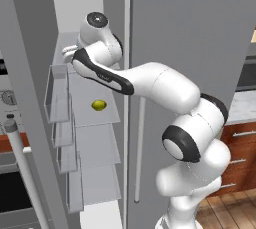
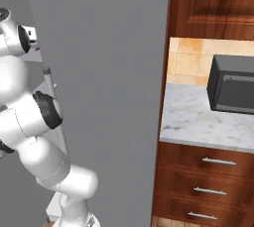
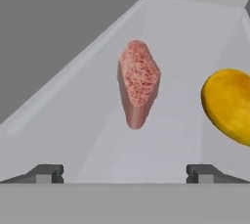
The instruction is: Take the steak, mango, and pear from the freezer and place them in the bowl on the counter.
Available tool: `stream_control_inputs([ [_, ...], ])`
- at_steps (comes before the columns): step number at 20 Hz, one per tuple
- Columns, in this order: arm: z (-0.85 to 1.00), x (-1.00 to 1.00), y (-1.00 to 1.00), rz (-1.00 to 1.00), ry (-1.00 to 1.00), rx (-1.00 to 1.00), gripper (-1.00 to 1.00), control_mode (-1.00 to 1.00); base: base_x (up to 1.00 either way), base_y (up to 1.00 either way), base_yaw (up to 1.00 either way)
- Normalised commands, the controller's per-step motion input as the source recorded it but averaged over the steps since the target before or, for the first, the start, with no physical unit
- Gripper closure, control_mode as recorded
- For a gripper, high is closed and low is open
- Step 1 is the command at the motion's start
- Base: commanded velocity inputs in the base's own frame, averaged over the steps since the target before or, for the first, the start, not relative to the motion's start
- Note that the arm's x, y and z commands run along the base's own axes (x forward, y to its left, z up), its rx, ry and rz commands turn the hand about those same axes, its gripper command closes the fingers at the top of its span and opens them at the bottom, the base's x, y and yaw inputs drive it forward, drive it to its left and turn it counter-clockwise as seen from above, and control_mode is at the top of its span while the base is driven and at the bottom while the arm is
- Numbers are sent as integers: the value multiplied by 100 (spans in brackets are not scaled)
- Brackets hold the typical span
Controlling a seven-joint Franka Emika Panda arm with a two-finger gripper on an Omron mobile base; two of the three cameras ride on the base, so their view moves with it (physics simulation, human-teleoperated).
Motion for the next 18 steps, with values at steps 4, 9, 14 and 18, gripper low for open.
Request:
stream_control_inputs([
  [4,-1,30,0,0,0,0,-100,-100,0,0,0],
  [9,-5,31,2,0,1,-2,-100,-100,0,0,0],
  [14,-17,16,17,0,1,-6,-100,-100,0,0,0],
  [18,-9,26,18,0,1,-5,-100,-100,0,0,0],
])
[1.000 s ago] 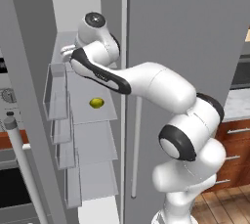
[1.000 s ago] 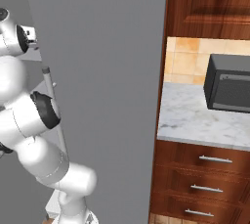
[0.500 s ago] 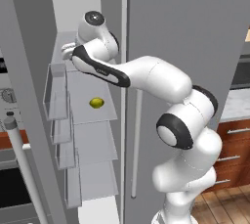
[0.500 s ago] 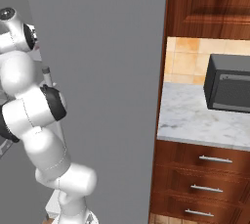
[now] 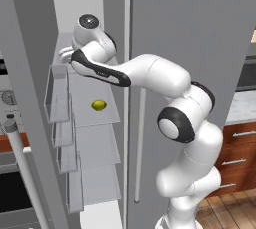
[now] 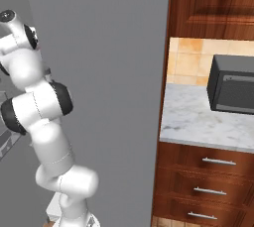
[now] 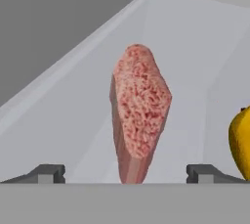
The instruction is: Take the steak, mango, and pear from the freezer and place them in the bowl on the counter.
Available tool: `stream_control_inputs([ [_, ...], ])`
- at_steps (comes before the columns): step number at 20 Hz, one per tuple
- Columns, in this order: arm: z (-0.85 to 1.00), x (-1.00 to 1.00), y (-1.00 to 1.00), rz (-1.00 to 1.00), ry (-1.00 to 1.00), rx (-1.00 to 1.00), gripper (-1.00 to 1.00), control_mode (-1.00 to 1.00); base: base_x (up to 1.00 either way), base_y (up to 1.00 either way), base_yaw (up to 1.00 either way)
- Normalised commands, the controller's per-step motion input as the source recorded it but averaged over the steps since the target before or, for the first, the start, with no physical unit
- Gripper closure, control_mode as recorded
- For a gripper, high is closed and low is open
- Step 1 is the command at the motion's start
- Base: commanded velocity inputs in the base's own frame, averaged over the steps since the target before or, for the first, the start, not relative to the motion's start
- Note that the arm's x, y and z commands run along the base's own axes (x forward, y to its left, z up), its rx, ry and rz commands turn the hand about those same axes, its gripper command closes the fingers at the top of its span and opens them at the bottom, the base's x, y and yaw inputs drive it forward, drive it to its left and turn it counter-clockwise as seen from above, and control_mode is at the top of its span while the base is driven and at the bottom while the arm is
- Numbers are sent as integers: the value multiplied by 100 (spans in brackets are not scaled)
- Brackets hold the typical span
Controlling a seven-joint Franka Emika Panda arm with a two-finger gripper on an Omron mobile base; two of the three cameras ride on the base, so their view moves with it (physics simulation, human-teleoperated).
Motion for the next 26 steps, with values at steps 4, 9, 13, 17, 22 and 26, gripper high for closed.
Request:
stream_control_inputs([
  [4,-5,31,6,0,2,0,-100,-100,0,0,0],
  [9,-9,26,3,0,5,0,-100,-100,0,0,0],
  [13,-18,17,0,-3,9,0,-100,-100,0,0,0],
  [17,-38,6,9,-7,0,0,100,-100,0,0,0],
  [22,-34,5,0,-2,5,0,100,-100,0,0,0],
  [26,-4,1,0,0,4,0,100,-100,0,0,0],
])
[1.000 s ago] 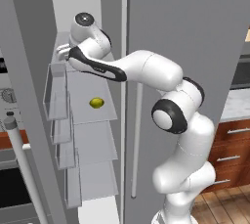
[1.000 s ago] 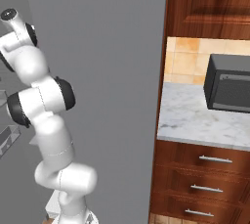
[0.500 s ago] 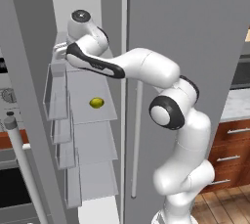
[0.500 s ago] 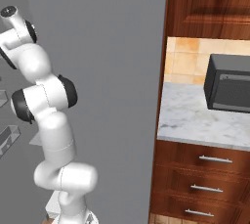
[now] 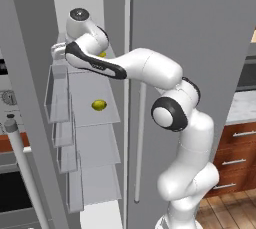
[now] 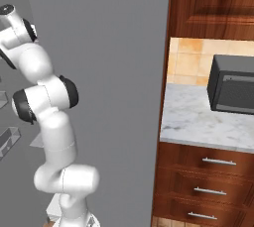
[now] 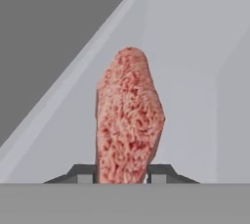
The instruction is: Take the steak, mango, and pear from the freezer and place them in the bowl on the counter.
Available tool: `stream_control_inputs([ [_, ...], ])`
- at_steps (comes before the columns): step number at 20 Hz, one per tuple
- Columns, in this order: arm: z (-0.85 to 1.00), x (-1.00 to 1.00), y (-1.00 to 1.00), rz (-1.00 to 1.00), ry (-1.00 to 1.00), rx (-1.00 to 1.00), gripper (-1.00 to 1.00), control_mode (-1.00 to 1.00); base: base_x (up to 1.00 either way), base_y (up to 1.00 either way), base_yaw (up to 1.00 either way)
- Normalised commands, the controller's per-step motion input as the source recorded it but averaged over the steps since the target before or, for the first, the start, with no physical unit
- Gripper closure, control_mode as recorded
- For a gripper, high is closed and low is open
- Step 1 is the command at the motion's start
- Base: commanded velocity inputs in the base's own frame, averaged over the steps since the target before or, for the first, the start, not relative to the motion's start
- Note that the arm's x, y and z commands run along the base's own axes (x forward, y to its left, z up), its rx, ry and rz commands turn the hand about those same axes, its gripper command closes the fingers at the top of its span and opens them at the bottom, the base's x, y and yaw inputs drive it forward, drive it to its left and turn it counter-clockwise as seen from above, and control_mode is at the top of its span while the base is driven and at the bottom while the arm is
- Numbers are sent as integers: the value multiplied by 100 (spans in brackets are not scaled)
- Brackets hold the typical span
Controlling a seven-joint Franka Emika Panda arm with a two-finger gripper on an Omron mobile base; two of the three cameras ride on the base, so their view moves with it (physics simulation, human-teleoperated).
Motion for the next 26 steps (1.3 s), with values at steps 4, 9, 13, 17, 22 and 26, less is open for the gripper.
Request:
stream_control_inputs([
  [4,0,-14,0,-2,0,0,100,-100,0,0,0],
  [9,-1,-41,-12,-1,-1,3,100,-100,0,0,0],
  [13,-1,-58,-33,0,0,9,100,-100,0,0,0],
  [17,-16,-63,-47,0,-3,9,100,-100,0,0,0],
  [22,0,-93,-25,0,-18,7,100,-100,0,0,0],
  [26,12,-92,-32,0,-7,8,100,-100,0,0,0],
])
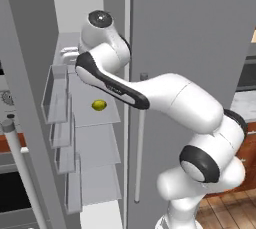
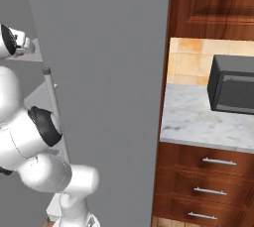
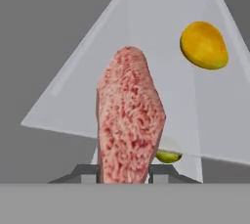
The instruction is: Take the steak, mango, and pear from the freezer and place them in the bowl on the counter.
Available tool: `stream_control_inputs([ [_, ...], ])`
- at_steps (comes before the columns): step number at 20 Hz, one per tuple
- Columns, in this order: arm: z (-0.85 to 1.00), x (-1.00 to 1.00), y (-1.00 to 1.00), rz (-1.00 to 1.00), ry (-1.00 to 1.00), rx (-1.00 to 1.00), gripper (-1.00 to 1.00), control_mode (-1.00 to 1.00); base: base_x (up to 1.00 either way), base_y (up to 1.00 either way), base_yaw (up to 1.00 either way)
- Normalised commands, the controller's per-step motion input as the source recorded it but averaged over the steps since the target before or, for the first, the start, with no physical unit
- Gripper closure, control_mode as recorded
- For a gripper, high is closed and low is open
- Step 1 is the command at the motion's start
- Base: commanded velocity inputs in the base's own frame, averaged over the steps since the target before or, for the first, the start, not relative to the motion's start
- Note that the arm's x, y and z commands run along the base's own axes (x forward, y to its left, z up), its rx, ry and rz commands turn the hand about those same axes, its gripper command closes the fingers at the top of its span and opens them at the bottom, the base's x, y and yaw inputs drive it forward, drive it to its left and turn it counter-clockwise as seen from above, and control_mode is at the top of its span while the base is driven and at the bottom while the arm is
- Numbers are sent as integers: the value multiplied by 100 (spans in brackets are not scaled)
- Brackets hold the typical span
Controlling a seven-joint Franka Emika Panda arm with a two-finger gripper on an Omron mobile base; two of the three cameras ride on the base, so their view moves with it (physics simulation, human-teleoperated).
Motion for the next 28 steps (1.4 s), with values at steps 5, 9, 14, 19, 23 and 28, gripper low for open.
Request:
stream_control_inputs([
  [5,36,-88,-63,0,1,11,100,-100,0,0,0],
  [9,39,-89,-69,0,0,12,100,-100,0,0,0],
  [14,5,-87,-85,0,0,3,100,-100,0,0,0],
  [19,0,-73,-83,-5,1,-2,100,-100,0,0,0],
  [23,0,-72,-58,-5,3,-5,100,-100,0,0,0],
  [28,0,-28,-55,-2,4,-12,100,-100,0,0,0],
])
